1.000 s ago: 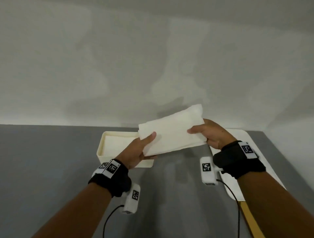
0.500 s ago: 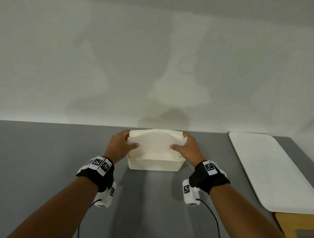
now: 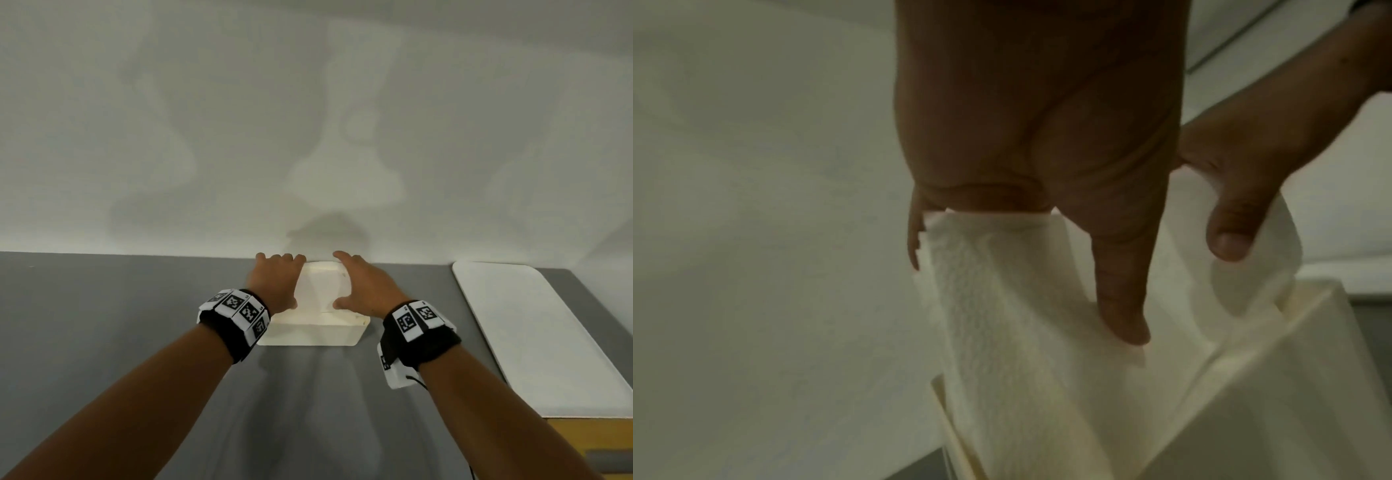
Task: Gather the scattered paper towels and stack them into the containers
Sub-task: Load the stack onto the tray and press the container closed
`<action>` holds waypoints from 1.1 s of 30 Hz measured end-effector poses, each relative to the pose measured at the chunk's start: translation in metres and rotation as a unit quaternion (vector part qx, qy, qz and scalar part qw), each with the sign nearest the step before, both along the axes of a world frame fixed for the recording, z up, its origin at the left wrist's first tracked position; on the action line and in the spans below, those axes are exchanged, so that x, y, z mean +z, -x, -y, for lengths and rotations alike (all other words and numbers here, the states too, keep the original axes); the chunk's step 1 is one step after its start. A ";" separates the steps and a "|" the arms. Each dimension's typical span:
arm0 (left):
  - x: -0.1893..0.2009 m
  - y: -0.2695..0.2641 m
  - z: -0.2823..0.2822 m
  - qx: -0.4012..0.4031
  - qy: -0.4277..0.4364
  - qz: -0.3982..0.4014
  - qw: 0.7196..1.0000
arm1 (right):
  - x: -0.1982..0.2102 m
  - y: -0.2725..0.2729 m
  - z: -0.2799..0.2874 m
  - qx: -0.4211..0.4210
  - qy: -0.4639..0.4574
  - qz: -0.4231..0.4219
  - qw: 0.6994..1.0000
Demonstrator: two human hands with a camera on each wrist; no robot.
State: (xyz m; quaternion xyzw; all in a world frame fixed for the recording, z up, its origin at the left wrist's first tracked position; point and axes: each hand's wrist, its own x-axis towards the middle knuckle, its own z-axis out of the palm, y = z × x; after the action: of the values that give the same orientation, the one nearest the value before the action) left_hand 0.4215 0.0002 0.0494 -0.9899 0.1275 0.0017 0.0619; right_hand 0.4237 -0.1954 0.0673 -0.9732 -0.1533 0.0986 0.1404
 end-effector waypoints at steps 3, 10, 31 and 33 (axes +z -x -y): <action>-0.007 0.000 0.003 -0.007 0.002 0.005 1.000 | -0.006 0.001 0.001 -0.020 -0.017 0.074 0.997; -0.015 0.000 -0.011 -0.023 0.069 -0.016 0.997 | -0.012 0.009 0.027 -0.110 -0.150 0.102 0.977; 0.023 0.006 -0.021 0.067 0.584 -0.187 0.787 | -0.007 -0.015 0.026 -0.235 -0.593 -0.191 0.746; 0.025 0.010 -0.013 0.068 0.647 -0.221 0.727 | -0.015 -0.007 0.014 -0.221 -0.616 -0.279 0.703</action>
State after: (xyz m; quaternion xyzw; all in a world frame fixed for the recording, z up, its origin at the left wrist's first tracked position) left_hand 0.4111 0.0132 0.0749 -0.7677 0.0400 0.1421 -0.6236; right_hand 0.4302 -0.2092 0.0525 -0.6036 0.0860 0.2154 0.7628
